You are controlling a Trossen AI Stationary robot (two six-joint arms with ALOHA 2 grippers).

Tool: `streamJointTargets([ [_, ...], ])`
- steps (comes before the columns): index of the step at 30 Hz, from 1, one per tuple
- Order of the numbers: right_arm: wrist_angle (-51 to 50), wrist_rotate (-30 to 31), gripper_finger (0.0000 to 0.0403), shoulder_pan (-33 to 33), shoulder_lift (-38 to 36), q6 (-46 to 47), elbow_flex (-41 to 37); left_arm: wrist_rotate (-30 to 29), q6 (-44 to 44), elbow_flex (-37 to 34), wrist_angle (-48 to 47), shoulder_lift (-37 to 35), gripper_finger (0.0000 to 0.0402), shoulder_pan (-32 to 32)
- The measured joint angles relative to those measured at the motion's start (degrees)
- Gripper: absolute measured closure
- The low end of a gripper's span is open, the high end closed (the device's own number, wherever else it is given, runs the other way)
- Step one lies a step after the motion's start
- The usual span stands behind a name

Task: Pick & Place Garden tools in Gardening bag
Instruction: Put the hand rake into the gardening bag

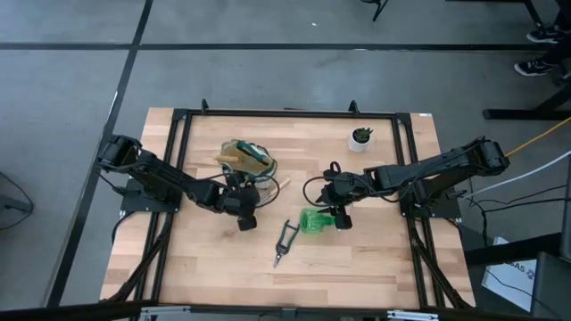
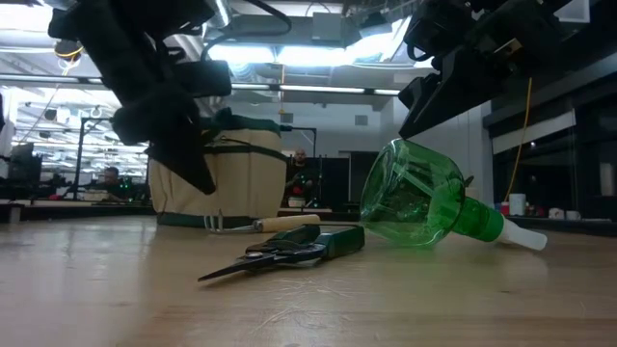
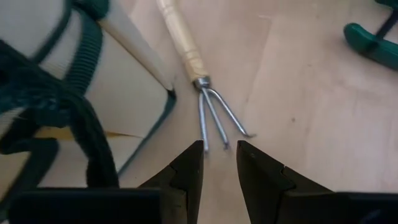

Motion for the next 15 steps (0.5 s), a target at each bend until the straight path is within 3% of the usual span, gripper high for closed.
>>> streamJointTargets([
  [6, 0.0, 0.0, 0.0245, 0.0, 0.0, 0.0, 0.0, -3.3, 0.1, 0.0, 0.0, 0.0, 0.0311, 0.9],
  [12, 0.0, 0.0, 0.0245, 0.0, 0.0, 0.0, 0.0, 3.3, 1.9, 0.0, 4.3, 0.0, 0.0312, -0.4],
  [15, 0.0, 0.0, 0.0245, 0.0, 0.0, 0.0, 0.0, 0.7, 5.6, 0.0, 7.1, -0.7, 0.0318, -3.7],
])
